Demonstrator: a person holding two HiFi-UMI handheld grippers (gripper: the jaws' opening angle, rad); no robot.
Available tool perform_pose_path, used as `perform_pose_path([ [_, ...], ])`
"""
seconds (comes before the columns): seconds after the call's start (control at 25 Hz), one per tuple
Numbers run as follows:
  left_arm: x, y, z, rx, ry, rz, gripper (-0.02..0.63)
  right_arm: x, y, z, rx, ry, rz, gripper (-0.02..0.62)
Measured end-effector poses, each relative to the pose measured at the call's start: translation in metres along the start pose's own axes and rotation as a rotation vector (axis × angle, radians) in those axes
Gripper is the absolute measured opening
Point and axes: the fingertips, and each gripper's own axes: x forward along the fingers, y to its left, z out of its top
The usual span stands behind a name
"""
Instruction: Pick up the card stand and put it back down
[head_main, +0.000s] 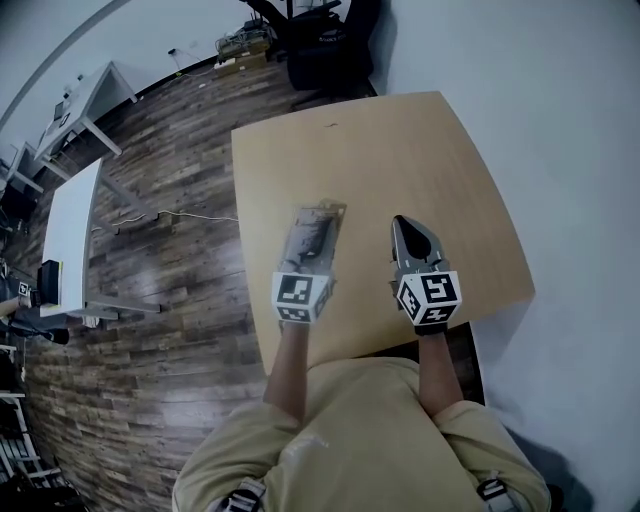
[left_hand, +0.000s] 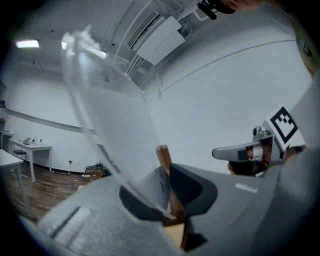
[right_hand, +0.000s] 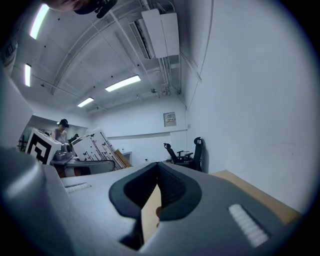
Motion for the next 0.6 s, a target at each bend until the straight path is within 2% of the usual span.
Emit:
perform_pose_path([
  [0.36,0.032,-0.108,-0.004,0.03,0.047,-0.146,0.044,-0.083,-0.081,0.009,0.053,-0.053,-0.124,0.006],
  [0.6,0.061,-0.227,-0.004,0.036,0.053,-0.279,0.044,-0.181,-0.156,0.004,0.075,-0.058,-0.247,0.006],
])
